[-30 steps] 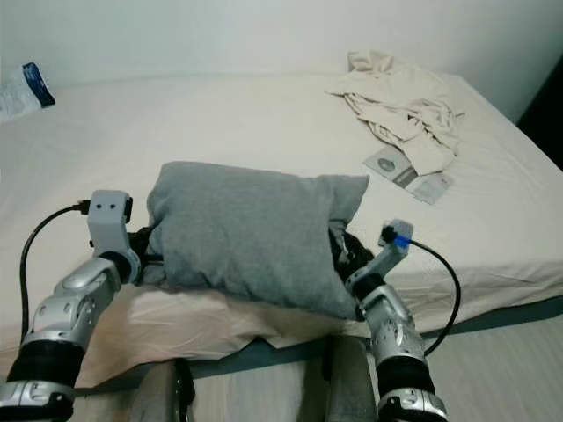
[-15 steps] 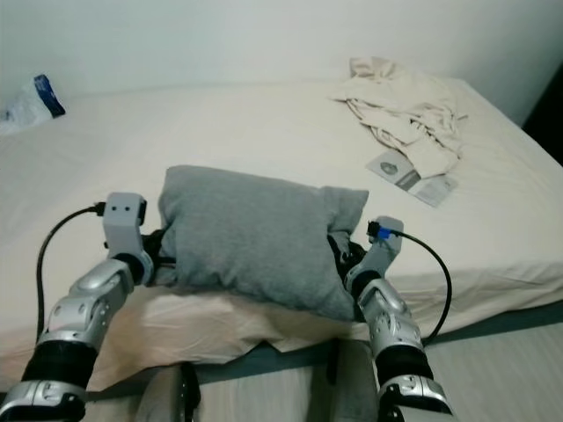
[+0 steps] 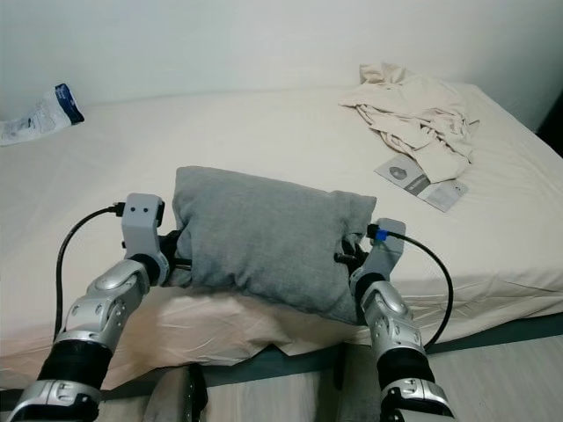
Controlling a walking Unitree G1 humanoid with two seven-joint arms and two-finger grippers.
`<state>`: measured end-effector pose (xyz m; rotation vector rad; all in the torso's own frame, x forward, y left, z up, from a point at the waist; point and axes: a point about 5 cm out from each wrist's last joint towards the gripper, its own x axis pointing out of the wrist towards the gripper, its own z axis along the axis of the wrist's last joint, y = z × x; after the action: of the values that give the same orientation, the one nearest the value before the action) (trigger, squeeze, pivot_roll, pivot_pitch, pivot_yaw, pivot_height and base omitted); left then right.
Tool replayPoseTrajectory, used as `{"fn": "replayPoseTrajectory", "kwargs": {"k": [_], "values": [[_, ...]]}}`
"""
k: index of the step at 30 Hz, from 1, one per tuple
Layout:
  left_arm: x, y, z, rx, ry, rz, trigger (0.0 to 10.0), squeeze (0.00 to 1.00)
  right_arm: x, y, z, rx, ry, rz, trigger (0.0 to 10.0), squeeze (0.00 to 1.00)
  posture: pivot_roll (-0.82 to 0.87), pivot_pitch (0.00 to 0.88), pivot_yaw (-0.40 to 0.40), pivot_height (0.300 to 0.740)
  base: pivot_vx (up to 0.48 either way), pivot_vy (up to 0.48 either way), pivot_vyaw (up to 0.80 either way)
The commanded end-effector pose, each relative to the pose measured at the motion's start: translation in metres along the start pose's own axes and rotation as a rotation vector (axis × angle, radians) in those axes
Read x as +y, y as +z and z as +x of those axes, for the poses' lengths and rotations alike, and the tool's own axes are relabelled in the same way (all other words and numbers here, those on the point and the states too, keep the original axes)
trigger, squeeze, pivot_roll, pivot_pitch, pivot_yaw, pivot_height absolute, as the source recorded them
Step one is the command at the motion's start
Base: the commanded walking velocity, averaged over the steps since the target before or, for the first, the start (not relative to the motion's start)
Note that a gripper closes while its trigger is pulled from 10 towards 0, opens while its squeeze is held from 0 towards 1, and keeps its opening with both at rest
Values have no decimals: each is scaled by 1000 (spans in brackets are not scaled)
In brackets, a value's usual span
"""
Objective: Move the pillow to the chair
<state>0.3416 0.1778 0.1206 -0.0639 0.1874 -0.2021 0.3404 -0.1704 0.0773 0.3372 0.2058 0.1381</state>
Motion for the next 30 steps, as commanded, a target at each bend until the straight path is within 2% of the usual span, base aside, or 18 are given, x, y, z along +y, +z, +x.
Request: {"fn": "replayPoseTrajectory", "kwargs": {"k": [1, 7, 8, 9, 10, 11, 12, 13, 14, 15, 16, 17, 19, 20, 21, 25, 30], "values": [[-27, -5, 4, 10, -100, 3, 0, 0, 18, -19, 2, 80, 59, -4, 0, 0, 31, 120, 17, 540, 0, 0, 0], [-28, -5, 2, 4, -93, -12, 0, 0, 24, -6, 5, 21, 83, -43, 0, 0, 29, 128, 3, 540, 0, 0, 0], [-28, -6, 1, 2, -84, -29, 0, 0, 27, 1, 6, -14, 91, -77, 0, 0, 27, 130, -11, 540, 0, 0, 0], [-27, -8, -1, -3, -45, -58, 0, 0, 36, 17, 6, -99, 125, -168, 0, 0, 26, 131, -19, 540, 0, 0, 0], [-26, -9, -3, -14, -16, -91, 0, 0, 41, 26, 6, -147, 148, -222, 3176, 0, 26, 130, -28, 540, 0, 0, 0], [-26, -9, -4, -22, 3, -113, 0, 0, 45, 31, 5, -178, 163, -254, 3176, 0, 26, 130, -28, 540, 0, 0, 0], [-21, -8, -5, -41, 77, -149, 0, 0, 50, 38, 5, -217, 182, -299, 10000, 0, 25, 129, -40, 540, 0, 0, 0], [-21, -8, -7, -52, 110, -203, 0, 0, 57, 44, 5, -239, 207, -338, 10000, 0, 26, 127, -58, 540, 0, 0, 0], [-21, -8, -7, -52, 110, -203, 0, 0, 57, 44, 5, -239, 207, -338, 10000, 0, 26, 127, -58, 540, 0, 0, 0], [-20, -7, -8, -59, 133, -226, 1961, 0, 63, 48, 4, -259, 226, -366, 10000, 0, 26, 126, -62, 540, 0, 0, 0], [-20, -7, -10, -65, 157, -230, 4784, 0, 67, 53, 4, -282, 237, -384, 10000, 0, 27, 124, -73, 540, 0, 0, 0], [-20, -7, -10, -65, 157, -230, 4784, 0, 67, 53, 4, -282, 237, -384, 10000, 0, 27, 124, -73, 540, 0, 0, 0], [-21, -4, -14, -100, 182, -247, 6118, 0, 77, 63, 3, -336, 253, -416, 10000, 0, 36, 120, -87, 540, 0, 0, 0], [-22, -2, -15, -118, 191, -240, 8902, 0, 81, 67, 2, -358, 267, -422, 10000, 0, 39, 118, -92, 540, 0, 0, 0], [-22, 1, -16, -134, 202, -212, 10000, 0, 83, 69, 2, -372, 276, -427, 10000, 0, 41, 116, -94, 540, 0, 0, 0], [-32, 17, -16, -171, 161, -177, 10000, 0, 80, 67, -1, -385, 285, -456, 10000, 0, 49, 115, -93, 540, 0, 0, 0], [-49, 33, -14, -202, 89, -133, 10000, 0, 74, 55, -6, -356, 258, -470, 10000, 0, 42, 109, -57, 540, 0, 0, 0]]}}
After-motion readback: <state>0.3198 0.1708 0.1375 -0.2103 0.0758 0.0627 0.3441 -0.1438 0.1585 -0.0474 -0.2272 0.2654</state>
